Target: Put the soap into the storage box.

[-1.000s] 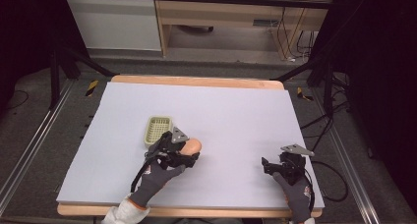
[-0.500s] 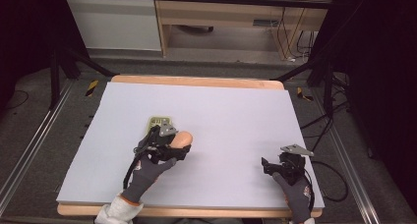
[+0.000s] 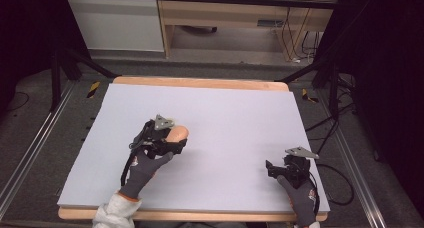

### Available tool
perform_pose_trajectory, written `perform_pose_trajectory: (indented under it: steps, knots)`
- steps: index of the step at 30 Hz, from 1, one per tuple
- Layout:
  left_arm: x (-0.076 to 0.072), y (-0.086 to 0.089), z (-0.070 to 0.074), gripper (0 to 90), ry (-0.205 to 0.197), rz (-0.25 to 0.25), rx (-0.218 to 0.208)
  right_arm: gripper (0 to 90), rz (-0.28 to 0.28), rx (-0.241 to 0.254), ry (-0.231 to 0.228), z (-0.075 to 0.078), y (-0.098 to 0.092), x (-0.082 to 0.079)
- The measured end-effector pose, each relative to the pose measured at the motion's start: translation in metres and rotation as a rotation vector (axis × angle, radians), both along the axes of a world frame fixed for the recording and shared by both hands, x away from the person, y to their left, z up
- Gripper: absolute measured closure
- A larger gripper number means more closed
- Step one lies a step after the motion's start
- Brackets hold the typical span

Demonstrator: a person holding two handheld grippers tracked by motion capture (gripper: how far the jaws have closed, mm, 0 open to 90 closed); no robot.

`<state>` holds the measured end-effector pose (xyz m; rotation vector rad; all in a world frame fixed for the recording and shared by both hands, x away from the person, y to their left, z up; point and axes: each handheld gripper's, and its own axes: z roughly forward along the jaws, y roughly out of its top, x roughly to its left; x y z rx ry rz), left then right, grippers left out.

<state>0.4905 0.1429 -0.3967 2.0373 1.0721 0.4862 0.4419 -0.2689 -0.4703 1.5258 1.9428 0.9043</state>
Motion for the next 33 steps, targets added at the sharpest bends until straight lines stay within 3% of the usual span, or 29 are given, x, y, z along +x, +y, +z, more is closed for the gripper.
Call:
perform_pose_trajectory:
  steps: [19,33]
  knots:
    - [0.021,0.018,0.0,31.8,0.0,0.074,-0.006,7.4,0.001,-0.002,0.0,0.0,0.0,0.001]
    - [0.042,0.028,-0.009,31.8,0.01,0.119,0.025,7.4,0.004,-0.004,0.001,-0.001,0.001,0.001]
